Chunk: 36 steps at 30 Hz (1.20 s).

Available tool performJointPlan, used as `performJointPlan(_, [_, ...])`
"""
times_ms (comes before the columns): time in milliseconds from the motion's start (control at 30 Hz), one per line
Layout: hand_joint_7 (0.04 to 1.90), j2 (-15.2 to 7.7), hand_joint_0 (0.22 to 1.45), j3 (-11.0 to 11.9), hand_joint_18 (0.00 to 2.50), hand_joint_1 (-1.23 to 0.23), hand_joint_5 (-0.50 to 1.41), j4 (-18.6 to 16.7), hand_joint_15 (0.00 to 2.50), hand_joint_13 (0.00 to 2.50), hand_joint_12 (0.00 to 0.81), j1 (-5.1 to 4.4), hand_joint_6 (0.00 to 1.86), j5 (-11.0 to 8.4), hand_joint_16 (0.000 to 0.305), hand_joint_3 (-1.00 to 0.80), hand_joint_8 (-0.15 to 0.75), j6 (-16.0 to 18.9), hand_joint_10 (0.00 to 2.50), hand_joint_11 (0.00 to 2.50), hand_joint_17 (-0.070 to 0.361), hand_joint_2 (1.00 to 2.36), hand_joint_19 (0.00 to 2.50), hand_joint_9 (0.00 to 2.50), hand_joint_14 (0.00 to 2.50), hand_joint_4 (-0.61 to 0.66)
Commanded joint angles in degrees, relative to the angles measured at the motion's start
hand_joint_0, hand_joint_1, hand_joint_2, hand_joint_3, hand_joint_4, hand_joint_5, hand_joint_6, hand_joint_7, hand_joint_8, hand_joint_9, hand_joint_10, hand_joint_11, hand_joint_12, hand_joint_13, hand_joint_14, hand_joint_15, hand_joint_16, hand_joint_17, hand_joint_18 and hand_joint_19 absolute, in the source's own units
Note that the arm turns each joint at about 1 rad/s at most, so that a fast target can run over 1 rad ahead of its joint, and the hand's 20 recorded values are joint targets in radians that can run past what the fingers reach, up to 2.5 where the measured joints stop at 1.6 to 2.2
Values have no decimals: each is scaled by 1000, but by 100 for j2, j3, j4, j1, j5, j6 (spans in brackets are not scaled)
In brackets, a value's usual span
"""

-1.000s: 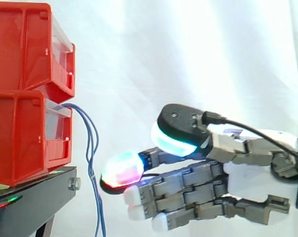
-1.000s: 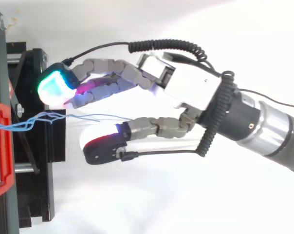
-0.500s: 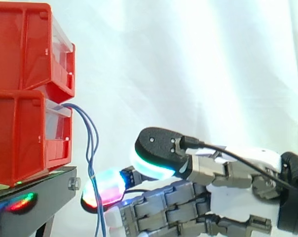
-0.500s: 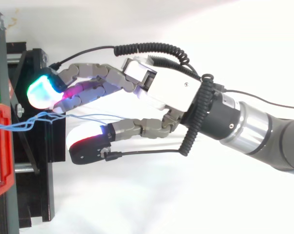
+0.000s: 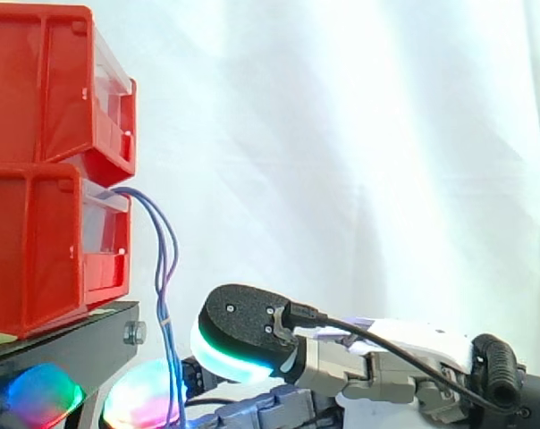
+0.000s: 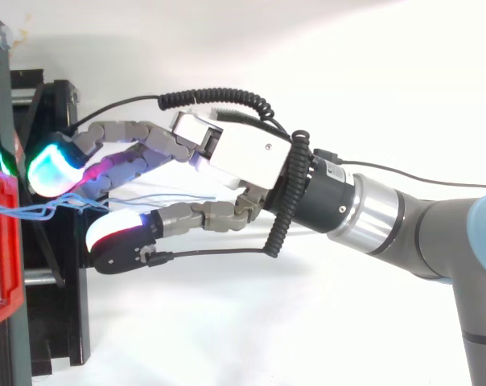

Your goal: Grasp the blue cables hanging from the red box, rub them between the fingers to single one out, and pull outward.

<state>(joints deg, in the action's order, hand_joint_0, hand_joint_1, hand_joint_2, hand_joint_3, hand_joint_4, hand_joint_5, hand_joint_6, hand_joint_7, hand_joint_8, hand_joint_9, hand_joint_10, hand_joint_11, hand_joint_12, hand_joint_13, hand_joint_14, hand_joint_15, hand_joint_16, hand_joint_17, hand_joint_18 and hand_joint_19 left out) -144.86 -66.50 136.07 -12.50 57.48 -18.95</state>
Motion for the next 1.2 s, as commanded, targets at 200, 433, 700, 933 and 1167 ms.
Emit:
performJointPlan(200, [948,1,580,-4,589,-648,-98,95,408,737,303,-33,504,167,46,-473,233,243,6,151,105,1002,578,936,21,257])
performJointPlan(433, [999,1,590,-4,607,-650,-96,86,492,817,302,-33,504,273,46,-463,233,401,10,242,104,1003,594,1002,24,265])
performJointPlan(700, [1065,221,602,-4,639,-652,-89,561,554,908,300,-42,504,466,46,-448,234,770,14,315,103,1005,603,1064,25,273])
performJointPlan(933, [1086,388,610,-4,643,-651,-86,1220,582,938,300,-42,504,580,46,-436,235,770,14,350,103,1005,605,1103,27,273])
performJointPlan(1167, [1137,458,615,-13,649,-656,-81,1659,585,943,301,-15,504,730,46,-429,238,1042,16,362,103,1005,612,1117,28,268])
